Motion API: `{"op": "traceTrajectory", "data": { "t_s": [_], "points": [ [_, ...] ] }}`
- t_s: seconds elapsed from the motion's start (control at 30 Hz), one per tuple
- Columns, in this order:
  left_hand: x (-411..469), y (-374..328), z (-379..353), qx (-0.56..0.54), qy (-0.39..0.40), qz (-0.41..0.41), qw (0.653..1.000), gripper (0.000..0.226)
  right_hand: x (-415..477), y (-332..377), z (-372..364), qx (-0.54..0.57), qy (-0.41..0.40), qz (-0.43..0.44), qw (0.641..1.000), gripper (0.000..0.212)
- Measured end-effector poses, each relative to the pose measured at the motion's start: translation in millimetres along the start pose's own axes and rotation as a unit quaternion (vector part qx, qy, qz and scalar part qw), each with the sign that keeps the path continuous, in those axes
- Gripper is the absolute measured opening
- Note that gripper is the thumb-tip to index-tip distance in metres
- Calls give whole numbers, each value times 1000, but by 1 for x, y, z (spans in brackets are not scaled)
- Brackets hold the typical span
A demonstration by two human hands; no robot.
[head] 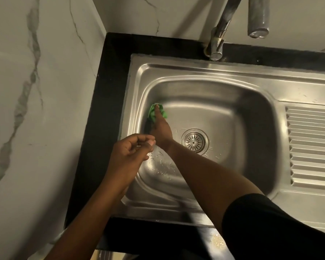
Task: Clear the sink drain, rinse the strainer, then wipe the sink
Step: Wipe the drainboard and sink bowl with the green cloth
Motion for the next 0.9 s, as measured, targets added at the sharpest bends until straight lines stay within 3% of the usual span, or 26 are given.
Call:
{"op": "traceTrajectory", "data": {
  "t_s": [0.13,0.27,0.4,0.53,0.63,0.77,0.83,0.9],
  "points": [
    [-3,0,-4,-2,0,5,1000,13,-30,-1,2,-75,28,54,995,70],
    [-7,-1,-5,-1,-5,14,1000,14,-70,-11,4,-163,112,115,973,46],
    [-11,-6,-6,3,-8,13,1000,13,-112,-28,-7,-304,265,182,897,54],
    [-16,-8,-7,0,-11,9,1000,13,-126,-45,12,-388,320,203,840,60],
    [-18,-7,-10,-6,-7,7,1000,14,-134,-67,43,-433,322,187,821,54],
    [-19,-6,-14,-13,-2,7,1000,13,-138,-92,100,-520,265,187,791,29],
    [-19,-6,-16,-13,2,3,1000,13,-126,-99,140,-535,201,139,809,30],
    [-19,-5,-18,-9,4,2,1000,13,-109,-102,181,-504,126,79,851,34]
  ]
}}
Point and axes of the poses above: each hand's wrist, its own x-axis towards the middle knuckle, its own z-axis out of the back of the hand, y = z × x, the point moved 7 cm from there along x, towards the middle knuckle, and after that the axes turned 3 degrees about y, right-handed, at the moved point
